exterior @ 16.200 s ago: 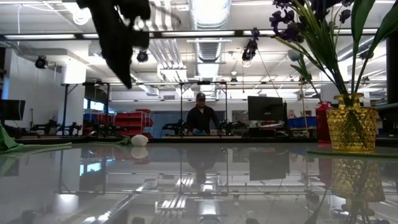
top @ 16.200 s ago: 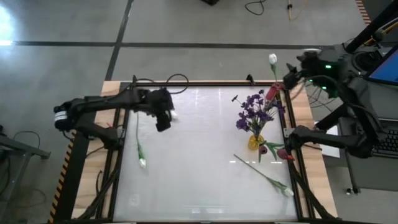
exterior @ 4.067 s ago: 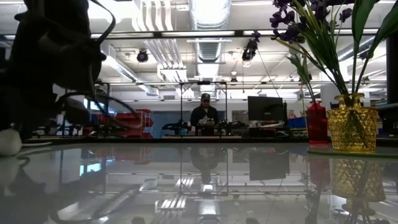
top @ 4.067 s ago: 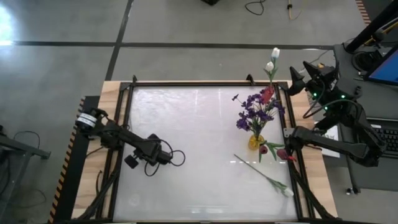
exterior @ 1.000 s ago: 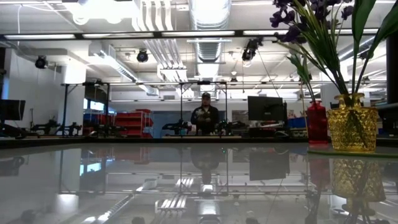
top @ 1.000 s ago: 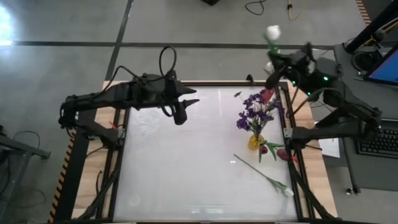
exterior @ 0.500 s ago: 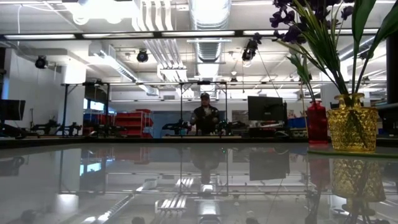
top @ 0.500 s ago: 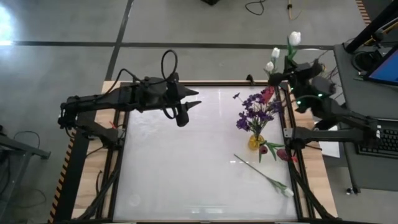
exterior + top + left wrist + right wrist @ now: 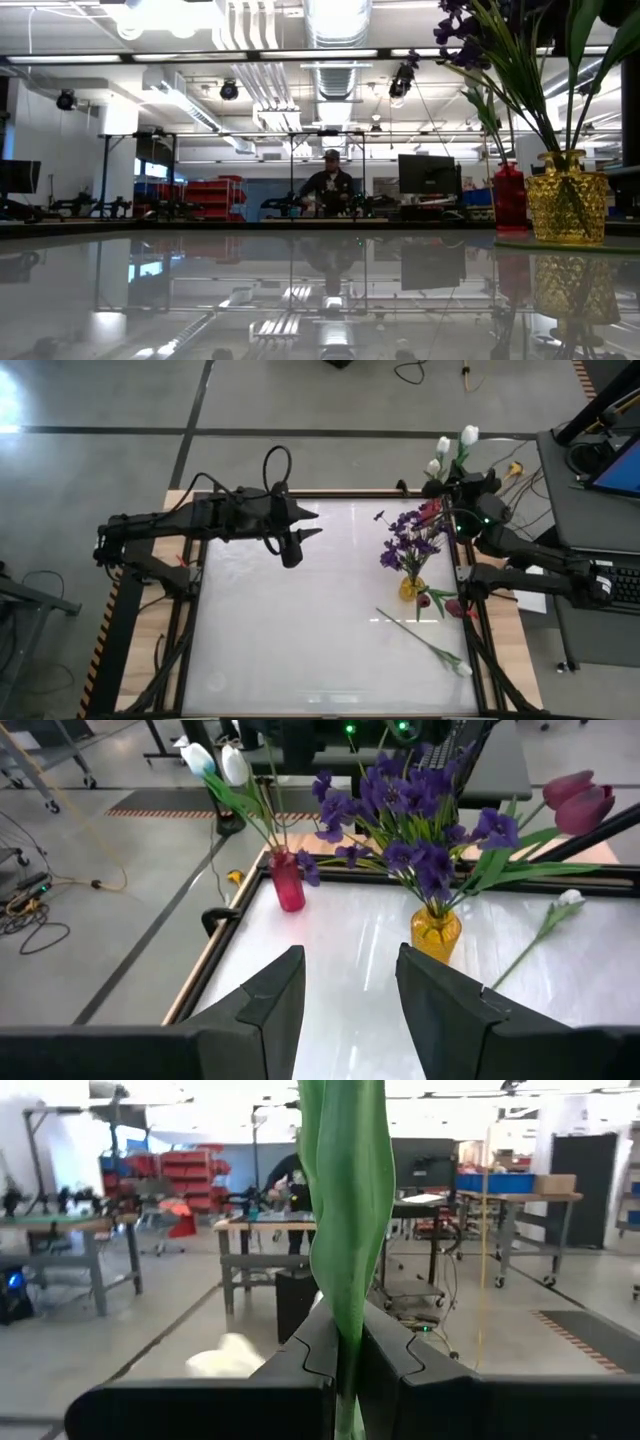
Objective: Sort flowers into vase by color
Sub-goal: Put the left white flower into the red vase
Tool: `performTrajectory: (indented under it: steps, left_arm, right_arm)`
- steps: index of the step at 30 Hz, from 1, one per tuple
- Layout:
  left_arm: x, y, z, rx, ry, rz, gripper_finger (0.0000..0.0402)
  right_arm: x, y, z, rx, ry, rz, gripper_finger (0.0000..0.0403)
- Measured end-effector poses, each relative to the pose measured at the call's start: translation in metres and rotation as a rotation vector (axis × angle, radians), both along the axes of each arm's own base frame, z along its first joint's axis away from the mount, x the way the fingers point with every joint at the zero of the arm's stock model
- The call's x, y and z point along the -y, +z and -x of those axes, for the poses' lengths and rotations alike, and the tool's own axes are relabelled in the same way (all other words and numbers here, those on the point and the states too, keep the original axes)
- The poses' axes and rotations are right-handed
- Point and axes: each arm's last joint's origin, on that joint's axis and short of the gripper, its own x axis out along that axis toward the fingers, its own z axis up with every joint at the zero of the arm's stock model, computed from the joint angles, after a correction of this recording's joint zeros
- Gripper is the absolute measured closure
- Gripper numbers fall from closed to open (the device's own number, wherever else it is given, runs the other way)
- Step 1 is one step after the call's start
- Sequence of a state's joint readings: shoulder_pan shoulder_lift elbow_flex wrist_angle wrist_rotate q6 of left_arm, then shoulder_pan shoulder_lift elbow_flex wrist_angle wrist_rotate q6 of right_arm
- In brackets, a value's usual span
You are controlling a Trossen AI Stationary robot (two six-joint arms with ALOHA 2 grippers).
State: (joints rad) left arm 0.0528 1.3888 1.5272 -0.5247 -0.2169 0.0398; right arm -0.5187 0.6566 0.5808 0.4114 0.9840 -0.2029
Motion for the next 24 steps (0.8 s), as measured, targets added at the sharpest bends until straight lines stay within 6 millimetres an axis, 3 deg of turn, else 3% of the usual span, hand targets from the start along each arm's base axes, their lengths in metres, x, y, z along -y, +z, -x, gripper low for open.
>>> performTrajectory:
  steps: [8, 24]
  left_arm:
    - [0.000, 0.000, 0.000, 0.000, 0.000, 0.000, 0.0256]
    - [0.000, 0.000, 0.000, -0.001, 0.000, 0.001, 0.0256]
  right_arm:
    - [0.004, -0.015, 0.010, 0.080, -0.002, 0.047, 0.0390]
    - [0.015, -0.034, 0.002, 0.063, -0.013, -0.008, 0.0390]
